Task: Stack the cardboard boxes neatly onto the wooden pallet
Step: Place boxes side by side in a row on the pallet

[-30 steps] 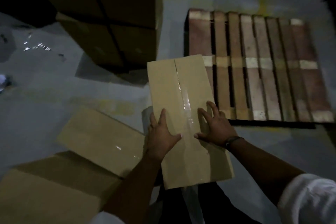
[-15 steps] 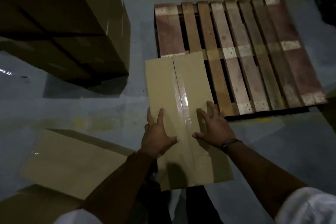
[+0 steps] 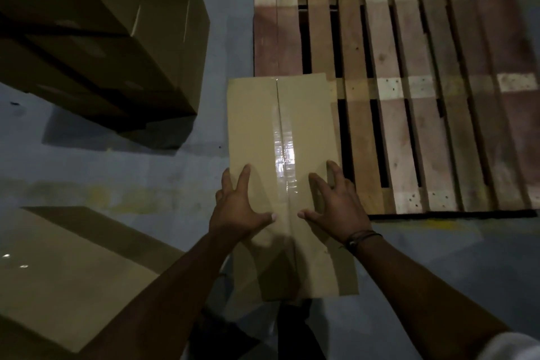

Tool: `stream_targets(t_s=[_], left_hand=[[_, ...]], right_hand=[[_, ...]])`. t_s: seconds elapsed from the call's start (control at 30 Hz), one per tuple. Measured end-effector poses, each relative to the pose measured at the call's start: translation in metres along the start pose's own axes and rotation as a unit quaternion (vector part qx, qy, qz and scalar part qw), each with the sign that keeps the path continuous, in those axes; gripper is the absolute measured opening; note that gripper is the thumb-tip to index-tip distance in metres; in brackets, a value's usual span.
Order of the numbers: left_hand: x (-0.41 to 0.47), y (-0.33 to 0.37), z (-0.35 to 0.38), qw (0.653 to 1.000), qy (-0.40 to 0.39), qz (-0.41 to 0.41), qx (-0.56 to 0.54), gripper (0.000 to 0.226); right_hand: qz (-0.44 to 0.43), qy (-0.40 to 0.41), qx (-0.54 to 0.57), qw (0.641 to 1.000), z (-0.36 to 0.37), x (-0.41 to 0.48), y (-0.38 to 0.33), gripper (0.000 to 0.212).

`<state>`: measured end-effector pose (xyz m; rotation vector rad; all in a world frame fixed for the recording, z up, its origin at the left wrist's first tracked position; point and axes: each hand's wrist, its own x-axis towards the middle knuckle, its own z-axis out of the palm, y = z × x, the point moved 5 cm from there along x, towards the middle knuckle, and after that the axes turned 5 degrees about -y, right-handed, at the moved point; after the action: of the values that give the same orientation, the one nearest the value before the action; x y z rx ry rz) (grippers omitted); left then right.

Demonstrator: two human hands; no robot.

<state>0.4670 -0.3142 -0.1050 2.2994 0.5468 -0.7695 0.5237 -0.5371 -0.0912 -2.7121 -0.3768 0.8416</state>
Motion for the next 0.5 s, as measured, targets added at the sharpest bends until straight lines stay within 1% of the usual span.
stream_targets(t_s=[0.13,0.3,0.43,0.5], left_hand=[[0.044,0.007,-0.005,1.0,-0.009,0.003,0.001,0.13],[0.09,0.03,-0.022,0.999,0.027,0.02,-0.005,0.126],[0.109,0.032,-0.025,0.998,0.047,0.027,-0.033,0.121],[0.109,0.029,-0.024,0.999,0.043,0.025,-0.016,0.12]], right_hand=[[-0.012,-0.007,0.003,1.0,-0.007,0.048,0.014,0.091],[-0.026,0.014,0.024,0.999,-0.021,0.099,0.028,0.09],[-0.029,0.029,0.029,0.999,-0.025,0.112,0.033,0.088],[-0.035,0.029,0.022,0.999,-0.023,0.111,0.034,0.089]])
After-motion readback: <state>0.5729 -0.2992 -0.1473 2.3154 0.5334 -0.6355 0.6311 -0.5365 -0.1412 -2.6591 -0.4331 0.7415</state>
